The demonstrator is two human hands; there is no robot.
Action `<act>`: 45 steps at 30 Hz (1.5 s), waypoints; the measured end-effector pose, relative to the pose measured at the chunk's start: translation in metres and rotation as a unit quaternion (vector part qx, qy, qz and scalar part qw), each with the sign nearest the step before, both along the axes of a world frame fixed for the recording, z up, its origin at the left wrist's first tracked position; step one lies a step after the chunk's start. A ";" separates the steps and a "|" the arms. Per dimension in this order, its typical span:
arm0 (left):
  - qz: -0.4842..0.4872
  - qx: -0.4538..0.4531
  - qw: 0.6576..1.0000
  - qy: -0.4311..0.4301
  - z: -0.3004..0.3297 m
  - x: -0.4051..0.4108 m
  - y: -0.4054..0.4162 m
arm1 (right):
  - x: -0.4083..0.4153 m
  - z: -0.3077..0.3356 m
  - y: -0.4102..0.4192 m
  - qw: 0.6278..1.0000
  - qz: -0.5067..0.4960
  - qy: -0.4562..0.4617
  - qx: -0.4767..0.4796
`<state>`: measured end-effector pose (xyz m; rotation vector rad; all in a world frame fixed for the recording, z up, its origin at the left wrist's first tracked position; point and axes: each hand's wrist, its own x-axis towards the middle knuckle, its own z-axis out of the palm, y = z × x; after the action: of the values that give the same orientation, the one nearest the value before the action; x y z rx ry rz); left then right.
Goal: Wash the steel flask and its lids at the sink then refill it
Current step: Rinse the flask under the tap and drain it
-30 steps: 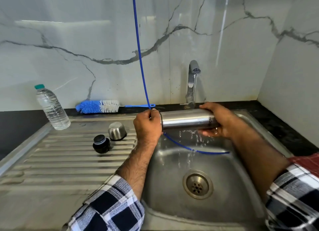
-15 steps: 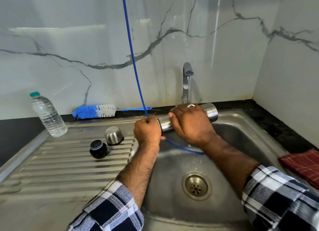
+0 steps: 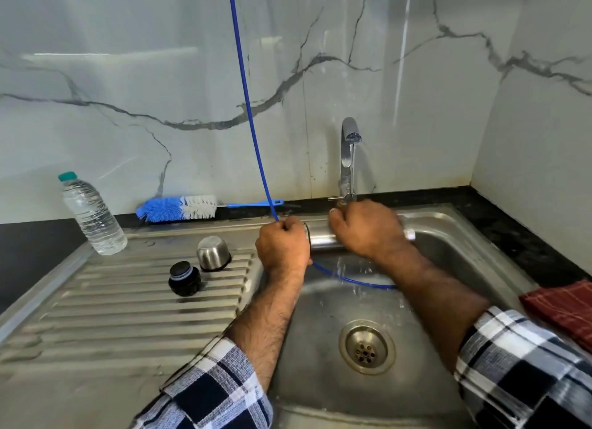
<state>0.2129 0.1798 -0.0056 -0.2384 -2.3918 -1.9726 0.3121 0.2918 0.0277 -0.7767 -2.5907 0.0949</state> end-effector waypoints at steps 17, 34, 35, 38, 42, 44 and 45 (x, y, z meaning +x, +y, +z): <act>-0.027 0.089 0.992 -0.081 0.014 0.014 -0.003 | 0.020 -0.003 0.050 0.746 -0.078 0.468 -0.468; 0.032 0.030 0.995 0.093 0.000 0.008 -0.007 | 0.019 -0.004 0.049 0.926 -0.212 0.304 -0.077; 0.025 0.038 0.996 0.072 0.003 0.010 -0.007 | 0.019 -0.003 0.048 0.921 -0.198 0.329 -0.060; 0.014 0.083 0.996 -0.025 0.011 0.017 -0.006 | 0.013 0.000 0.034 0.874 -0.157 0.432 -0.159; 0.003 0.090 0.994 -0.066 0.013 0.021 -0.006 | -0.001 -0.006 0.036 0.741 -0.105 0.484 -0.454; 0.008 0.101 0.992 -0.076 0.013 0.017 -0.007 | 0.004 -0.004 0.040 0.671 -0.066 0.467 -0.572; 0.009 0.114 0.990 -0.089 0.013 0.014 -0.007 | 0.008 -0.004 0.041 0.620 -0.028 0.467 -0.630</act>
<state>0.2274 0.1731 0.0073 -0.0353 -2.2253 -2.3234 0.3202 0.3330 0.0240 -0.8110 -1.1398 1.8638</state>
